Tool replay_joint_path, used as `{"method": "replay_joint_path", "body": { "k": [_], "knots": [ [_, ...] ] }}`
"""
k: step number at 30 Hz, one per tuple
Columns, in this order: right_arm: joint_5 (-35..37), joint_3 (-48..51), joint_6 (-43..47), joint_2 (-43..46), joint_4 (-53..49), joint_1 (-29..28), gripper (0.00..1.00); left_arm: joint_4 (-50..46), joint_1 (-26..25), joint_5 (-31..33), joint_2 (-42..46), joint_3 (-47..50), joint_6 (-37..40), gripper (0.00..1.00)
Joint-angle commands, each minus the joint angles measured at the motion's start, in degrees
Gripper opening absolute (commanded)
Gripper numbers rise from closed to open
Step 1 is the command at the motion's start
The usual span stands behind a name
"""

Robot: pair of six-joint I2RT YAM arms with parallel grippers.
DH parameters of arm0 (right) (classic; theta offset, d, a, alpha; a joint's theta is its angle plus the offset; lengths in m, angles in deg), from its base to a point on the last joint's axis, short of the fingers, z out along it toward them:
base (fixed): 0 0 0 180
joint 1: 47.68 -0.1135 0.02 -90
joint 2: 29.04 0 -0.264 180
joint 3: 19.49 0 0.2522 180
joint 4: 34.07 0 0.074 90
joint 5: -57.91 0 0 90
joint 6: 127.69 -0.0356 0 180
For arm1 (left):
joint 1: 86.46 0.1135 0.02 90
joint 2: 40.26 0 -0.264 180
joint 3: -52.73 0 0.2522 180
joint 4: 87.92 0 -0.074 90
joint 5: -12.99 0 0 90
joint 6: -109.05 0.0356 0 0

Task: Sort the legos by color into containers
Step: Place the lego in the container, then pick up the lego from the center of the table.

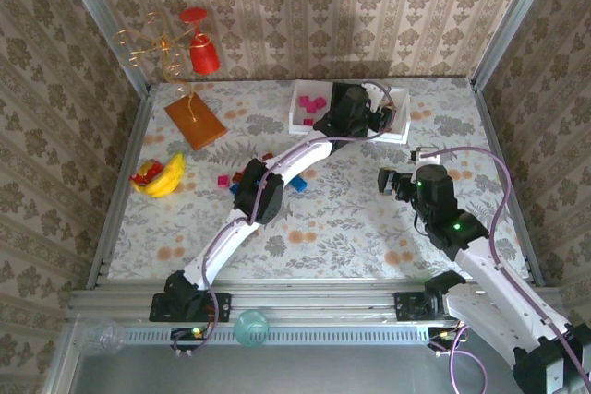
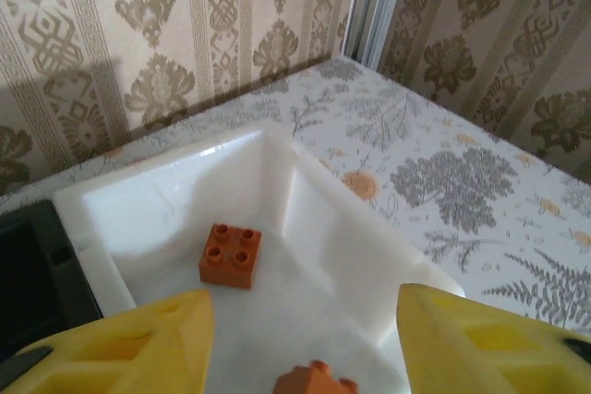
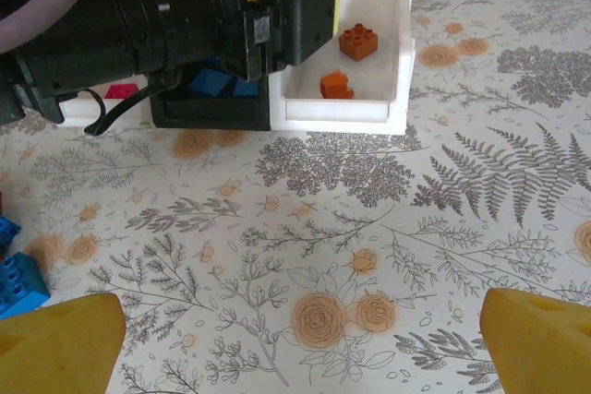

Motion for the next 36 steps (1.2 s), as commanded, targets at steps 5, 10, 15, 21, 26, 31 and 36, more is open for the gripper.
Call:
{"method": "replay_joint_path", "body": {
  "k": [5,10,15,21,26,31,36],
  "knots": [
    [-2.2,0.9,-1.2,-0.1,1.6,0.1,0.99,8.6,1.7,-1.9,23.7,28.2,-5.3,0.59],
    [-4.9,1.9,-1.8,-4.2,6.3,-3.9,0.96,13.1,6.6,-2.5,42.9,56.0,-13.1,0.61],
    [-7.8,1.6,0.8,-15.1,16.9,-12.2,0.96,17.4,13.5,-5.9,62.3,82.7,-18.8,0.64],
    [-9.9,-6.3,5.5,-33.6,22.3,-19.4,0.96,12.9,19.1,-5.6,78.3,100.1,-20.8,0.68],
    [-12.0,-14.5,8.8,-47.7,22.6,-22.2,0.95,3.8,20.7,-7.2,88.0,107.9,-19.0,0.72],
    [-14.8,-22.2,10.1,-58.4,21.7,-22.6,0.88,-1.6,25.3,-8.9,95.1,113.7,-18.0,0.76],
    [-13.5,-29.4,12.4,-65.8,18.0,-22.4,0.80,-2.3,28.1,-9.5,100.7,117.1,-17.5,0.77]
  ]
}}
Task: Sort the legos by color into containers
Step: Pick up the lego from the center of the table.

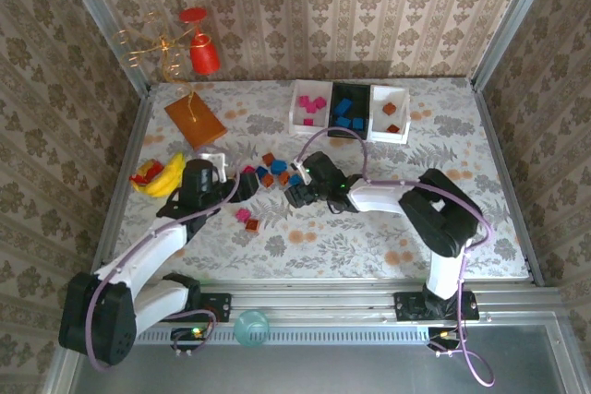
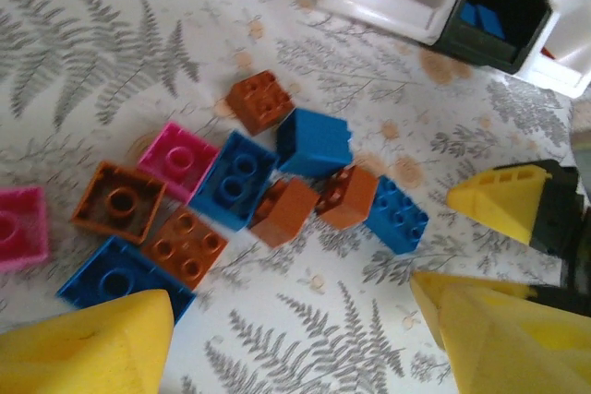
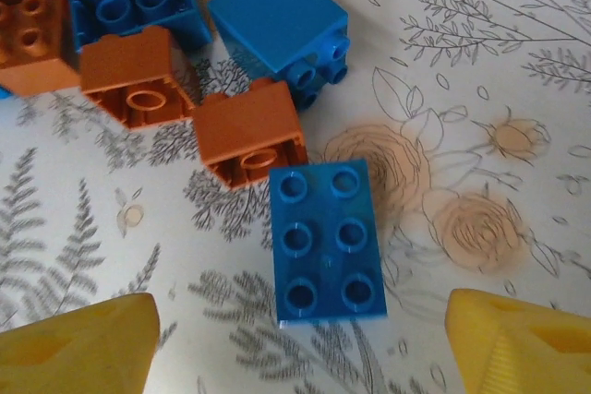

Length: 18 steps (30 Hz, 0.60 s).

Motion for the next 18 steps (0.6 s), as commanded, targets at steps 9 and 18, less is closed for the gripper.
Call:
{"method": "replay_joint_path", "body": {
  "k": [9,18],
  "knots": [
    [0.0,-9.2,3.7,-9.3,-7.0,0.7,0.55,-1.6,1.7,-1.5,4.8,2.7,1.7,0.78],
    [1.8,-2.7,3.3,5.7,-5.9,3.9,0.34,-0.1,1.8,-2.1,5.7,3.6,1.0,0.79]
  ]
}}
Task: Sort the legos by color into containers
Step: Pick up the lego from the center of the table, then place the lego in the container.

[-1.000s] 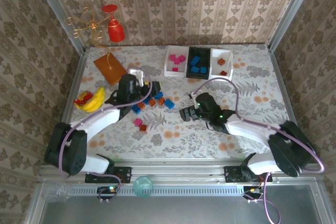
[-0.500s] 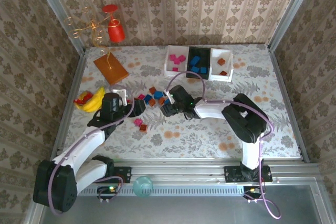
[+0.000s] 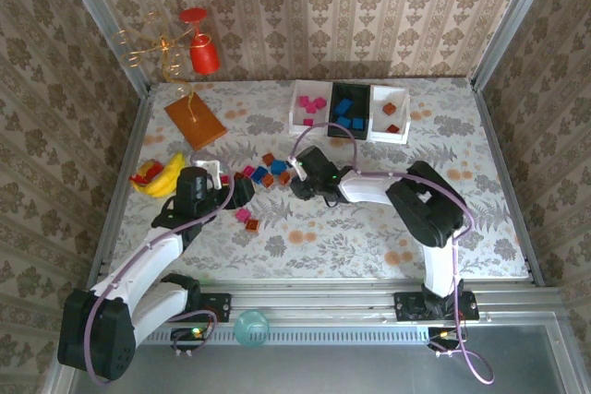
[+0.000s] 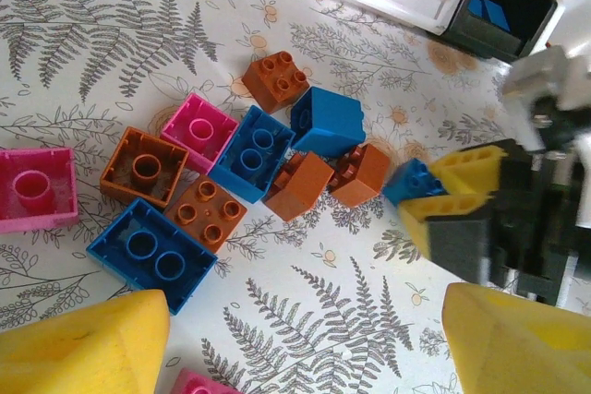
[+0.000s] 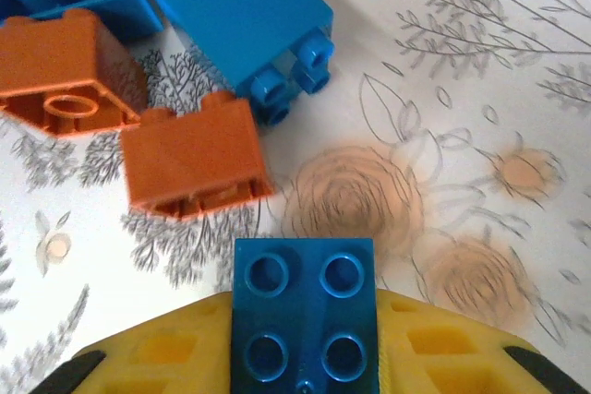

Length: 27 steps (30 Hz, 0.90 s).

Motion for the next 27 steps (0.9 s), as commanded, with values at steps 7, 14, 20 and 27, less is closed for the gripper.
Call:
{"method": "replay_joint_path", "body": {
  "k": [7,14,20,27],
  "knots": [
    [-2.9,5.4,-12.3,15.2,8.6,14.6,0.32,2.4,0.3,-0.8,3.4,1.6,-0.2,0.80],
    [0.4,-7.3,-17.2,4.1,7.2,21.9,0.33,2.3,0.3,-0.8,4.4,2.2,-0.4,0.80],
    [4.7,-21.2,-15.7,-6.1,1.8,23.9,0.34,1.6,0.3,-0.6,5.9,2.7,-0.6,0.80],
    [11.0,-36.2,-11.7,-16.1,-7.0,24.8,0.47,-2.0,0.3,4.1,9.1,4.1,-0.1,0.81]
  ]
}}
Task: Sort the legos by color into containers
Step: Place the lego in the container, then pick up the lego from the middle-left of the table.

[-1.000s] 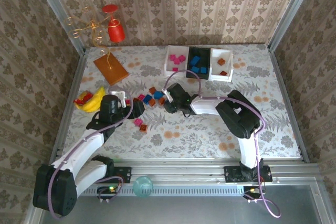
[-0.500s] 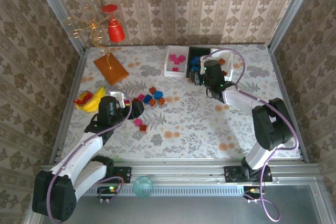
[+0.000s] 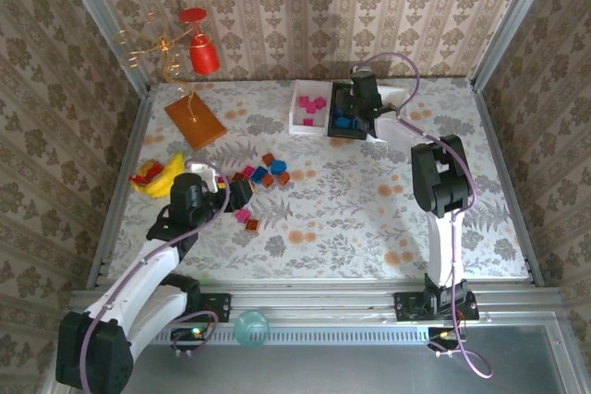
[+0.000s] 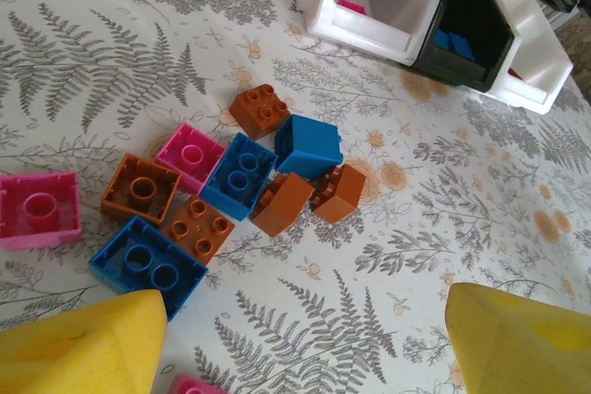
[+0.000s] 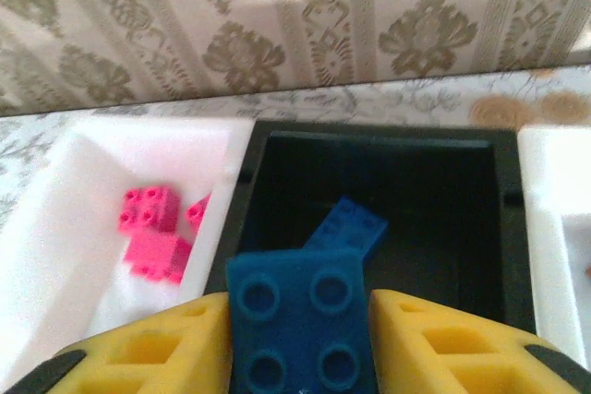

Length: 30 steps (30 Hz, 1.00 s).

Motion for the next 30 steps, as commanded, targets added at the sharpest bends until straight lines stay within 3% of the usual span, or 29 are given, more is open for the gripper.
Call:
{"method": "replay_joint_path", "body": {
  "k": [1,5,8,13,19,27,30],
  "knots": [
    [4.2,-5.1,2.3,-2.4,-6.4,0.4,0.51,-3.6,0.3,4.8,2.2,1.3,0.1,0.81],
    [-1.7,-1.1,2.6,2.6,-4.5,-0.3,0.74,-6.1,1.8,8.3,1.6,0.6,1.0,0.81],
    [-3.1,9.0,3.5,10.0,2.2,-3.2,0.82,-5.0,4.8,7.1,-2.6,-0.6,0.7,0.81],
    [-3.1,23.9,2.4,20.3,12.2,-8.9,0.86,0.8,10.5,2.7,-19.0,-6.2,-0.7,0.80],
    [-4.9,33.1,1.2,27.1,14.0,-12.2,0.87,5.1,11.1,2.5,-36.2,-15.1,-0.3,0.77],
    [-3.9,42.0,0.8,35.9,14.8,-10.7,0.90,1.0,10.1,10.4,-40.3,-17.2,3.8,0.66],
    [-4.5,43.2,0.0,36.7,15.4,-10.2,0.91,0.5,10.1,10.2,-41.8,-17.6,4.2,0.61]
  ]
}}
